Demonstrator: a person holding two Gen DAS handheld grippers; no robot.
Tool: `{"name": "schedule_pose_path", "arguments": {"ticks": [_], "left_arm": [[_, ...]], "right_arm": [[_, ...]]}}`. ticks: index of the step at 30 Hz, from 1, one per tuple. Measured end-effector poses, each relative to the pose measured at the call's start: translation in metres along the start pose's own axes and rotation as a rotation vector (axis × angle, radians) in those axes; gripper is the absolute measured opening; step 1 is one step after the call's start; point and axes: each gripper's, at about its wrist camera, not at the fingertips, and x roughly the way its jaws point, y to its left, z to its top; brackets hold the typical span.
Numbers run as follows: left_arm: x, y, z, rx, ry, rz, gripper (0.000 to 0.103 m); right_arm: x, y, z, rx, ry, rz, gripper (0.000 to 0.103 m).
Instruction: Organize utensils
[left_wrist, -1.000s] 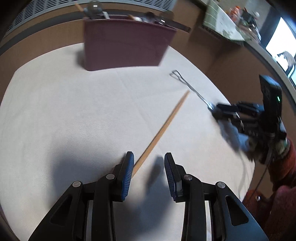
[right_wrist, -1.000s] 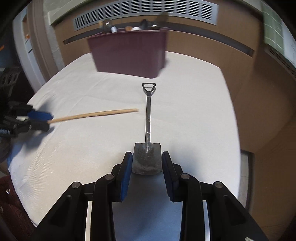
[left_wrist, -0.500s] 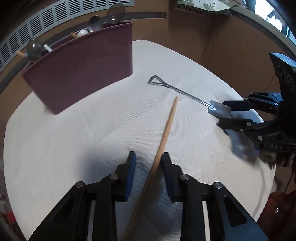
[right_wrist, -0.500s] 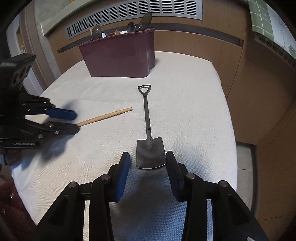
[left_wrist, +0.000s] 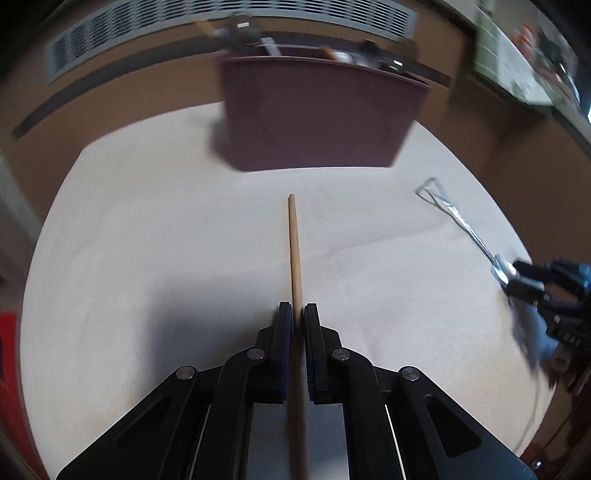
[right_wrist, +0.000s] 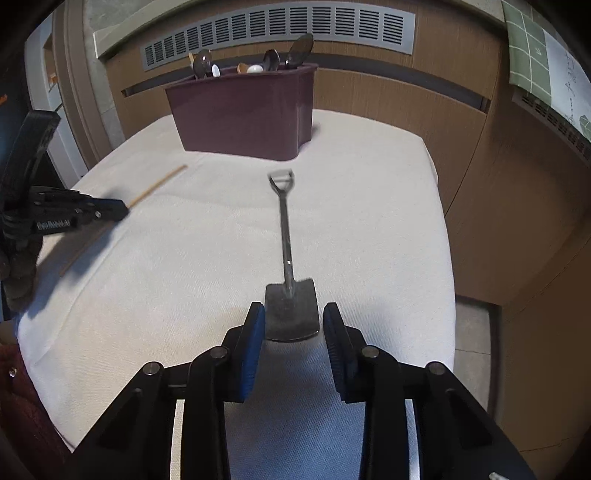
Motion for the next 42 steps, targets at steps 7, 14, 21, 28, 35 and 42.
{"name": "schedule_pose_path", "arguments": {"ticks": [7, 14, 21, 28, 35, 42], "left_arm": [[-0.008, 0.009, -0.009, -0.033, -0.008, -0.021, 0.007], [-0.003, 0.006, -0.006, -0.03, -0.01, -0.025, 0.007], [-0.003, 0.007, -0.005, -0.04, -0.012, -0.036, 0.008], [-0.003, -0.001, -0.005, -0.018, -0.051, -0.003, 0.006], [-0.05, 0.002, 0.021, -0.086, -0.216, -0.092, 0.006], [-0.089, 0.0, 0.04, -0.085, -0.353, -0.094, 0.006]], "right_arm": [[-0.001, -0.001, -0.007, 0.019, -0.013, 0.008, 0.032], [0.008, 0.012, 0.002, -0.013, -0.024, -0.018, 0.032], [-0.028, 0.016, 0.015, -0.018, -0.163, -0.042, 0.029], [-0.064, 0.02, 0.054, 0.011, -0.333, -0.03, 0.029], [-0.07, 0.03, 0.081, 0.028, -0.382, 0.015, 0.029], [-0.082, 0.039, 0.089, -0.006, -0.361, 0.063, 0.029]]}}
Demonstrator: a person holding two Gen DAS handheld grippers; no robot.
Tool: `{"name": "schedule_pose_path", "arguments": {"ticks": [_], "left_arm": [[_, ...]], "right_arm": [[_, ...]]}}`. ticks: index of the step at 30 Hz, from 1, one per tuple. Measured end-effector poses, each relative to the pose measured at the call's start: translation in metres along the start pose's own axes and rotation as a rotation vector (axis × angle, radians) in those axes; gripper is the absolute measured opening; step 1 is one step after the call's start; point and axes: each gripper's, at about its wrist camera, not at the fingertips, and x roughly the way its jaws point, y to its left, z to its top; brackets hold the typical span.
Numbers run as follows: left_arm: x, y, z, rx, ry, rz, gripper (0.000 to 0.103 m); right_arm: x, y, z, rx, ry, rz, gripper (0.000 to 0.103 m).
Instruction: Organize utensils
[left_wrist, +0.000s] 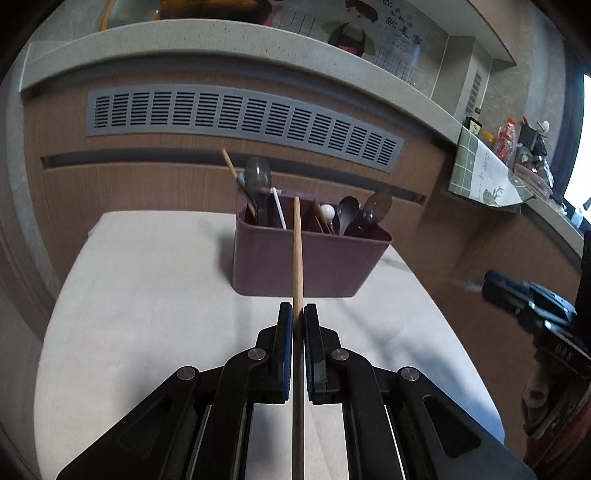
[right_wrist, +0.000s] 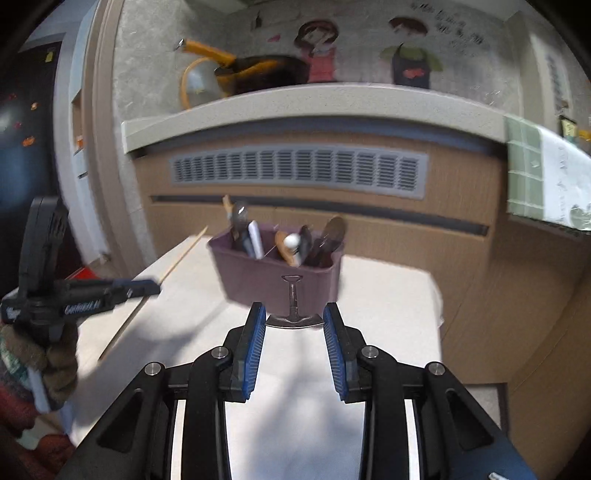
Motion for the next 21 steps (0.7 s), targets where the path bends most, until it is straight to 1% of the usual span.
{"name": "schedule_pose_path", "arguments": {"ticks": [4, 7, 9, 13, 15, 17, 19, 21], "left_arm": [[0.004, 0.004, -0.005, -0.008, 0.024, 0.0, 0.006], [0.011, 0.01, -0.014, -0.028, 0.055, 0.005, 0.006], [0.016, 0.014, -0.02, -0.048, 0.083, 0.006, 0.006], [0.022, 0.022, -0.029, -0.077, 0.116, 0.015, 0.006], [0.023, 0.026, -0.032, -0.091, 0.125, 0.016, 0.006], [0.025, 0.028, -0.035, -0.103, 0.132, 0.022, 0.006], [0.025, 0.03, -0.037, -0.109, 0.134, 0.023, 0.006], [0.025, 0.031, -0.038, -0.11, 0.134, 0.025, 0.006]], "right_arm": [[0.004, 0.004, -0.015, -0.007, 0.089, 0.069, 0.029], [0.016, 0.006, -0.043, -0.012, 0.18, 0.05, 0.029], [0.022, 0.003, -0.058, 0.001, 0.223, 0.047, 0.029], [0.028, 0.0, -0.081, 0.016, 0.268, 0.056, 0.029], [0.031, 0.001, -0.089, 0.016, 0.311, 0.112, 0.03], [0.034, 0.002, -0.093, 0.015, 0.335, 0.138, 0.031], [0.038, 0.002, -0.095, -0.004, 0.351, 0.123, 0.031], [0.04, 0.001, -0.095, -0.004, 0.349, 0.115, 0.031]]}}
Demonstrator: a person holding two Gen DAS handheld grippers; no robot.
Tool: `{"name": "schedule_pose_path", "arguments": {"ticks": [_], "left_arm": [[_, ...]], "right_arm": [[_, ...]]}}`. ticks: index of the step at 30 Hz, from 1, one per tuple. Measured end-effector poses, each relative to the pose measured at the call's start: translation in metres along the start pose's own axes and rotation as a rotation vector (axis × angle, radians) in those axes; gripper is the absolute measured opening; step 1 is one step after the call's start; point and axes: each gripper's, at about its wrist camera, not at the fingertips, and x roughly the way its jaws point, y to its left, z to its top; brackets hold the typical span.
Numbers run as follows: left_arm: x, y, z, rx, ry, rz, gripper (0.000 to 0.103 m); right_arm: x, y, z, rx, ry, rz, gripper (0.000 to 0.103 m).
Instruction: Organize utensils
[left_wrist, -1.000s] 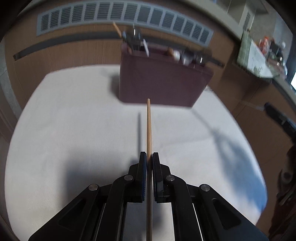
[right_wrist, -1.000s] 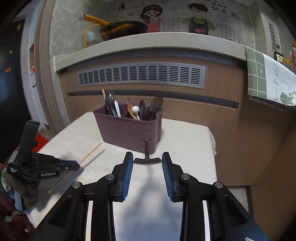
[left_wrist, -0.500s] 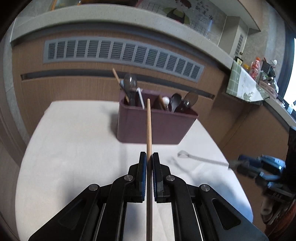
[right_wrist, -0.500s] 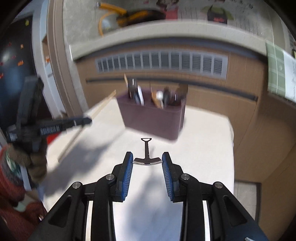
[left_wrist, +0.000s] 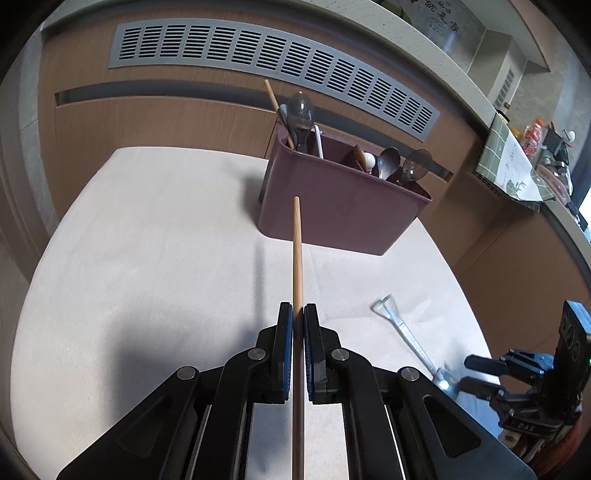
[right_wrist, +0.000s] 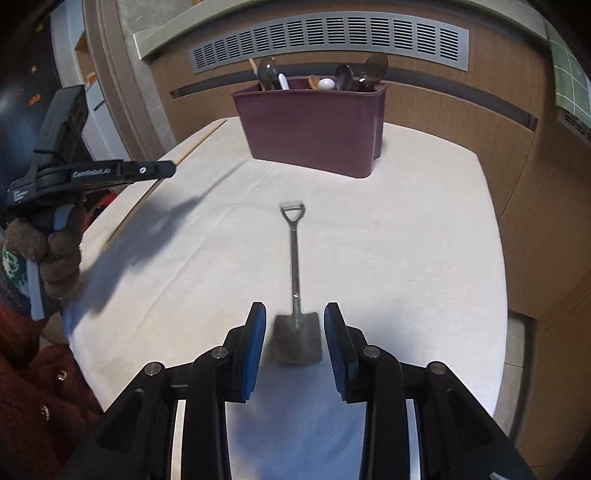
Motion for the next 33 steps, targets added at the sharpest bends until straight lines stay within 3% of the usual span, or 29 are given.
{"name": "schedule_pose_path", "arguments": {"ticks": [6, 13, 15, 23, 24, 33], "left_arm": [[0.001, 0.0, -0.001, -0.002, -0.005, 0.001, 0.006], [0.002, -0.007, -0.003, 0.031, -0.008, 0.001, 0.006], [0.0, -0.003, -0.002, 0.02, -0.012, 0.0, 0.006], [0.004, -0.003, 0.001, -0.005, -0.043, -0.015, 0.006], [0.003, -0.004, 0.001, -0.004, -0.06, -0.02, 0.006], [-0.035, -0.018, 0.008, 0.011, -0.337, -0.037, 0.006]], "right_arm": [[0.007, -0.001, 0.017, -0.008, -0.01, 0.019, 0.031], [0.069, 0.008, 0.061, -0.06, 0.042, 0.027, 0.031], [0.084, 0.01, 0.067, -0.086, 0.077, 0.016, 0.03], [0.106, 0.019, 0.088, -0.163, 0.054, -0.036, 0.027], [0.106, 0.02, 0.089, -0.172, 0.049, -0.052, 0.021], [0.042, 0.017, 0.092, -0.083, -0.168, -0.066, 0.021]]}}
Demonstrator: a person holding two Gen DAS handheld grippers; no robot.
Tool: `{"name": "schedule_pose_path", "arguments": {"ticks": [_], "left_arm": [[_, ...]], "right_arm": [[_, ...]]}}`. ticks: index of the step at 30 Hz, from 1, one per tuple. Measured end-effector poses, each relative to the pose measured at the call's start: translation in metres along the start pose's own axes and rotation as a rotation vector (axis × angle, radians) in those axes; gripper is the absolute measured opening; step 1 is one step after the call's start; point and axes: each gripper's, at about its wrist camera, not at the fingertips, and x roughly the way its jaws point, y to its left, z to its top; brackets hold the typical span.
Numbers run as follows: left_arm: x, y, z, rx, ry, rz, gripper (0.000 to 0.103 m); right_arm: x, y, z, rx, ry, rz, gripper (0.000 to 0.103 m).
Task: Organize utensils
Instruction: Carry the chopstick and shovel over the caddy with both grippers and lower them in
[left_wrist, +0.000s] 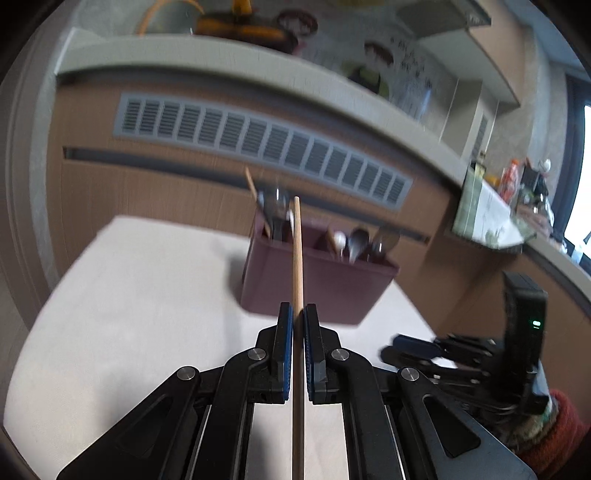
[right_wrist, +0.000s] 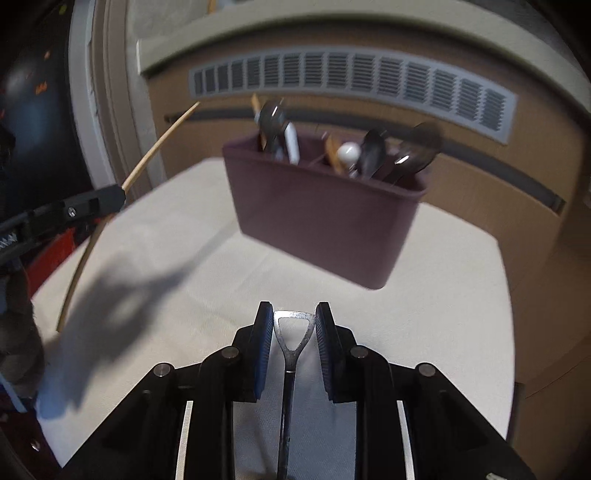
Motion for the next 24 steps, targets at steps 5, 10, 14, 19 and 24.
{"name": "schedule_pose_path", "arguments": {"ticks": [5, 10, 14, 19, 24], "left_arm": [[-0.01, -0.018, 0.042, 0.0, -0.149, -0.053, 0.006], [0.002, -0.058, 0.124, 0.08, -0.357, -0.106, 0.006], [0.023, -0.058, 0.147, 0.03, -0.465, -0.147, 0.006], [0.06, -0.037, 0.143, -0.042, -0.491, -0.126, 0.006], [0.098, -0.02, 0.123, -0.082, -0.444, -0.043, 0.006]], "right_arm": [[-0.065, -0.014, 0.024, 0.08, -0.249, -0.035, 0.021], [-0.134, -0.021, 0.106, 0.081, -0.524, -0.088, 0.021], [-0.145, -0.032, 0.168, 0.088, -0.602, -0.117, 0.021], [-0.124, -0.046, 0.2, 0.073, -0.54, -0.155, 0.021], [-0.105, -0.051, 0.188, 0.062, -0.493, -0.149, 0.021]]}}
